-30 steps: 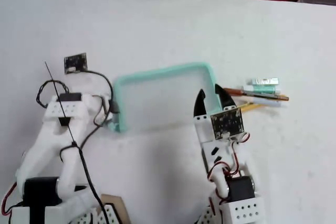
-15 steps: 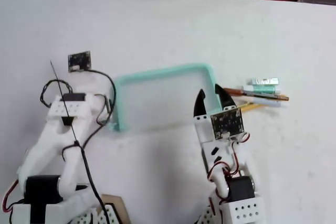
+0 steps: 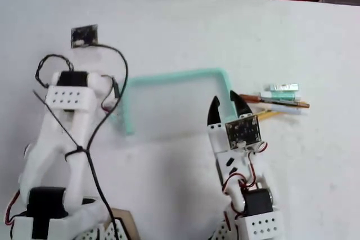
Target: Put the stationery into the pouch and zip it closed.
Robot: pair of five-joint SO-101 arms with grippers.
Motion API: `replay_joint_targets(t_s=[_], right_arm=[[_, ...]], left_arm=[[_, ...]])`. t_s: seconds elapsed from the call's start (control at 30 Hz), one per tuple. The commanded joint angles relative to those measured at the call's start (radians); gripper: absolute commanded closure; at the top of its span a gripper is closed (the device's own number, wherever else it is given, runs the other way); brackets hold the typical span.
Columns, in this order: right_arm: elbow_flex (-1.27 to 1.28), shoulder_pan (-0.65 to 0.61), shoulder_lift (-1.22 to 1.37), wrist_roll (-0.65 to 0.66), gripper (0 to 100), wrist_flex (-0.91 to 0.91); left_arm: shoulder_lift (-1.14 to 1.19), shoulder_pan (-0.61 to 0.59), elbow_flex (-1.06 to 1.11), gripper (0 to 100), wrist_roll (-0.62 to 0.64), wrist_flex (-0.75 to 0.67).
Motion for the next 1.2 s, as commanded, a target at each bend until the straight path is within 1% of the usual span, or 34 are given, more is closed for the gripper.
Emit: replay_joint_targets(t_s=[0.0, 0.1, 0.2, 0.23, 0.3, 0.37, 0.4, 0.47, 0.53, 0.6, 0.63, 0.8, 0.87, 0.97, 1.17], right_arm=[[0.009, -0.008, 0.002, 0.002, 86.8, 0.007], [0.009, -0.008, 0.002, 0.002, 86.8, 0.008], [0.005, -0.008, -0.005, 0.006, 86.8, 0.01], [0.0, -0.008, -0.005, 0.026, 86.8, 0.01], [-0.026, -0.008, -0.005, 0.109, 86.8, 0.022], [-0.086, -0.01, -0.005, 0.164, 86.8, 0.093], [-0.123, -0.016, -0.005, 0.163, 86.6, 0.143], [-0.201, -0.054, -0.005, 0.163, 83.5, 0.262], [-0.264, -0.119, -0.005, 0.166, 76.7, 0.364], [-0.301, -0.193, -0.005, 0.172, 69.3, 0.426], [-0.313, -0.222, -0.005, 0.172, 67.3, 0.441], [-0.365, -0.283, -0.007, 0.163, 68.9, 0.479], [-0.411, -0.302, -0.007, 0.129, 69.0, 0.51], [-0.445, -0.308, -0.007, 0.064, 69.0, 0.509], [-0.354, -0.309, -0.005, 0.071, 69.0, 0.317]], left_arm=[[-0.008, 0.054, -0.232, 94, -0.046, 0.164], [-0.008, 0.097, -0.423, 94, -0.069, 0.304], [-0.007, 0.15, -0.614, 94, -0.075, 0.404], [-0.007, 0.17, -0.674, 94, -0.075, 0.425], [-0.002, 0.213, -0.778, 94, -0.075, 0.453], [0.002, 0.254, -0.858, 94, -0.075, 0.463], [0.002, 0.275, -0.887, 94, -0.075, 0.463], [0.002, 0.323, -0.922, 94, -0.077, 0.459], [0.002, 0.367, -0.939, 94, -0.078, 0.457], [0.002, 0.406, -0.941, 94, -0.101, 0.453], [0.002, 0.424, -0.939, 94, -0.118, 0.451], [0.002, 0.483, -0.945, 94, -0.138, 0.451], [0.002, 0.495, -0.947, 94, -0.14, 0.45], [0.002, 0.501, -0.948, 94, -0.14, 0.443], [-0.002, 0.565, -0.982, 94, -0.14, 0.439]])
